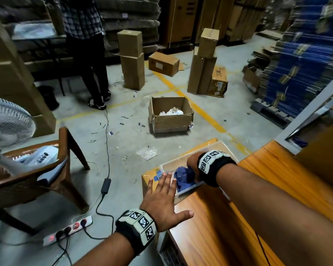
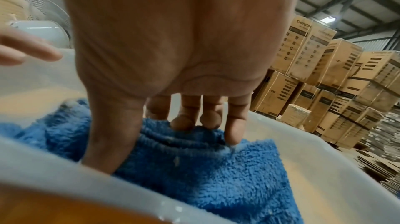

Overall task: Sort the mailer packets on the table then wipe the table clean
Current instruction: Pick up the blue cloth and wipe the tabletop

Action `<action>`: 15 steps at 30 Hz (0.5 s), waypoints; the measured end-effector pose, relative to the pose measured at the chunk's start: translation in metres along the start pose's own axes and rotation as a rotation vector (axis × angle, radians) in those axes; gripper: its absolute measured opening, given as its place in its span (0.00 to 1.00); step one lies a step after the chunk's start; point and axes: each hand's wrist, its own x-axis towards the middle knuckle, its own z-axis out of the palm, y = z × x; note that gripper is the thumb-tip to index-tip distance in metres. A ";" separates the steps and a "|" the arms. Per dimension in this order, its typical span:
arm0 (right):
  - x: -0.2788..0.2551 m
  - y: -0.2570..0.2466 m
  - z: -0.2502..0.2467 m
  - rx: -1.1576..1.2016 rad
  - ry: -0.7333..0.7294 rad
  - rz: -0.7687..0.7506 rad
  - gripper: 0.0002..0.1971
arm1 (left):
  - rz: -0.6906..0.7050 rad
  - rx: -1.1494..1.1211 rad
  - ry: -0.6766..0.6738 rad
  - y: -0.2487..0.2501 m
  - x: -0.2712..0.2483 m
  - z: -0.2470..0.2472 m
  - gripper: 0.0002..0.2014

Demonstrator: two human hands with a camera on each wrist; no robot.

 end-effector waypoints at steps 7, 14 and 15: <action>-0.031 -0.006 -0.018 -0.040 -0.051 0.021 0.23 | -0.006 -0.020 0.004 0.000 0.001 0.002 0.58; -0.079 -0.004 -0.051 -0.005 0.023 -0.036 0.16 | 0.009 -0.023 0.029 -0.002 0.003 0.005 0.59; -0.088 -0.003 -0.060 -0.018 0.070 -0.044 0.18 | 0.013 -0.022 0.034 -0.003 0.003 0.004 0.58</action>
